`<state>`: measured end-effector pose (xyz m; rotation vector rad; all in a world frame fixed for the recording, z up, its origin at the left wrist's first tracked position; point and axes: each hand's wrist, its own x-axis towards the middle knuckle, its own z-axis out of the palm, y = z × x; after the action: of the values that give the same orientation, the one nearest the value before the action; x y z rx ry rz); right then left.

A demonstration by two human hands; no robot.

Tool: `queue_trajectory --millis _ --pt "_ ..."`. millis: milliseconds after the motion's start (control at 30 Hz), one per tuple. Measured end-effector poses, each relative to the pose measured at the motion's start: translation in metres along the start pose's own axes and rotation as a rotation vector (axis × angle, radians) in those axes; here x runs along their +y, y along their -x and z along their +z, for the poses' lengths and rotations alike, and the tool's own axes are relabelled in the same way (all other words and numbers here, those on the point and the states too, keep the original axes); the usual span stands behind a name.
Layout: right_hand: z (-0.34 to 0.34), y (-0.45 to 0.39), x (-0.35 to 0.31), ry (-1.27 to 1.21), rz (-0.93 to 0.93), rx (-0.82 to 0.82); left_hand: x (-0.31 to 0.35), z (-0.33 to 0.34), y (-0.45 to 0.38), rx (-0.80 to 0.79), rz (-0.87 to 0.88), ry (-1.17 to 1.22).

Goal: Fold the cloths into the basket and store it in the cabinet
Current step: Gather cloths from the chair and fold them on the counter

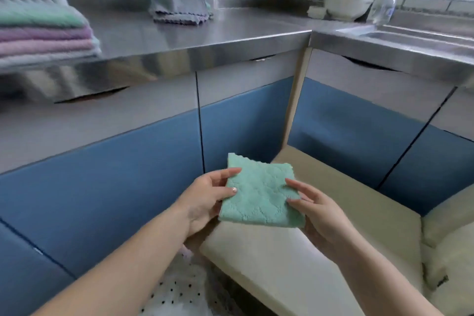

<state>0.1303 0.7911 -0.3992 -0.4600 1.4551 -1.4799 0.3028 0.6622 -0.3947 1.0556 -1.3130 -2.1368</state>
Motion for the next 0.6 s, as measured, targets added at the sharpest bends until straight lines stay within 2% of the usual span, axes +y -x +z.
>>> queue_trajectory --millis 200,333,433,533,600 --pt "0.116 -0.005 -0.133 0.060 -0.201 -0.380 0.136 -0.057 0.074 0.170 0.425 -0.164" --pt "0.205 -0.003 -0.205 0.135 -0.351 -0.518 0.217 -0.093 0.122 0.343 0.654 -0.314" --pt "0.270 -0.009 -0.235 0.216 -0.392 -0.572 0.265 -0.126 0.150 0.467 0.743 -0.398" --pt "0.319 -0.019 -0.245 0.329 -0.440 -0.572 0.297 -0.153 0.163 0.551 0.705 -0.430" --pt "0.350 -0.028 -0.249 0.489 -0.524 -0.514 0.313 -0.173 0.168 0.586 0.666 -0.428"
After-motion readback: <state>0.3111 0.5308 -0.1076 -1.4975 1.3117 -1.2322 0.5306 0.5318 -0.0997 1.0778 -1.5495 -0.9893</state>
